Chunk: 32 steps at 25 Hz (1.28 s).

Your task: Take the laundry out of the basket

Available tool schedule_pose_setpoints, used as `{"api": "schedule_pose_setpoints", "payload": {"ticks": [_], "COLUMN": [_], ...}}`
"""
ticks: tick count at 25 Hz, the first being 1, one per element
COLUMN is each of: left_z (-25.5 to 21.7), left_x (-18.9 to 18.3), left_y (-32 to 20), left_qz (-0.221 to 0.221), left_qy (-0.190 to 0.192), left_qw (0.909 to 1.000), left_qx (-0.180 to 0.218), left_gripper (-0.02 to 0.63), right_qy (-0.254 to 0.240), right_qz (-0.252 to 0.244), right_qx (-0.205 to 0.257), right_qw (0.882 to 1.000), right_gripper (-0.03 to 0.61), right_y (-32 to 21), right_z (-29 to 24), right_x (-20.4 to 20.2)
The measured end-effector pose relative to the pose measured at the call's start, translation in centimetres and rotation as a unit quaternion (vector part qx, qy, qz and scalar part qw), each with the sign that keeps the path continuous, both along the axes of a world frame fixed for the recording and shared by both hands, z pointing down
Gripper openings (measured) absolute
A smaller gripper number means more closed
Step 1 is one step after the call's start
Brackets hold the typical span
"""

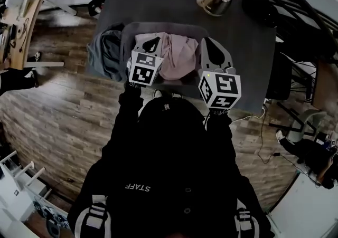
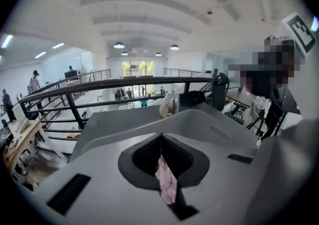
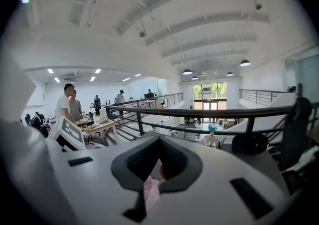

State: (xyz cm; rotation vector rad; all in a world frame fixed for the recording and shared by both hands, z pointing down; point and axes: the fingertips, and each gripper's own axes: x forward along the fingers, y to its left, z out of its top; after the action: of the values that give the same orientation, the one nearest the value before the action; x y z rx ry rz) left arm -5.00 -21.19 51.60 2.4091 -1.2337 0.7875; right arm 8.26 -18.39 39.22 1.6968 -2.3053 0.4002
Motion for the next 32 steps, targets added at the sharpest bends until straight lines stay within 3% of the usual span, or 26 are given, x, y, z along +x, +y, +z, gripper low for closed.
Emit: {"api": "schedule_pose_setpoints", "payload": {"ticks": [6, 9, 17, 23, 27, 32], "left_z": [5.8, 8.7, 15.5, 18.9, 21.6, 24.1], "left_x": [2.4, 3.2, 3.4, 3.7, 3.9, 4.7], "left_y": [-0.2, -0.2, -0.1, -0.3, 0.2, 0.2], "left_qz": [0.051, 0.074, 0.095, 0.108, 0.116, 0.116], "left_qy": [-0.049, -0.075, -0.129, -0.135, -0.150, -0.162], "left_qw": [0.9948, 0.9886, 0.9731, 0.9659, 0.9568, 0.9506], "left_qx": [-0.074, -0.107, -0.166, -0.193, -0.220, -0.238], "left_gripper": [0.019, 0.151, 0.388, 0.520, 0.557, 0.558], "right_qy": [-0.010, -0.015, -0.026, -0.026, -0.026, -0.026], "right_qz": [0.002, 0.003, 0.001, -0.003, -0.003, 0.000], "right_qx": [-0.023, -0.033, -0.060, -0.074, -0.081, -0.091], "right_qw": [1.000, 0.999, 0.998, 0.997, 0.996, 0.996], "right_gripper": [0.014, 0.014, 0.014, 0.014, 0.014, 0.014], "right_y": [-0.5, -0.8, -1.4, -1.7, -1.7, -1.6], "right_z": [2.1, 2.9, 5.5, 6.9, 7.6, 8.4], "right_x": [1.1, 1.6, 2.6, 2.7, 3.0, 3.4]}}
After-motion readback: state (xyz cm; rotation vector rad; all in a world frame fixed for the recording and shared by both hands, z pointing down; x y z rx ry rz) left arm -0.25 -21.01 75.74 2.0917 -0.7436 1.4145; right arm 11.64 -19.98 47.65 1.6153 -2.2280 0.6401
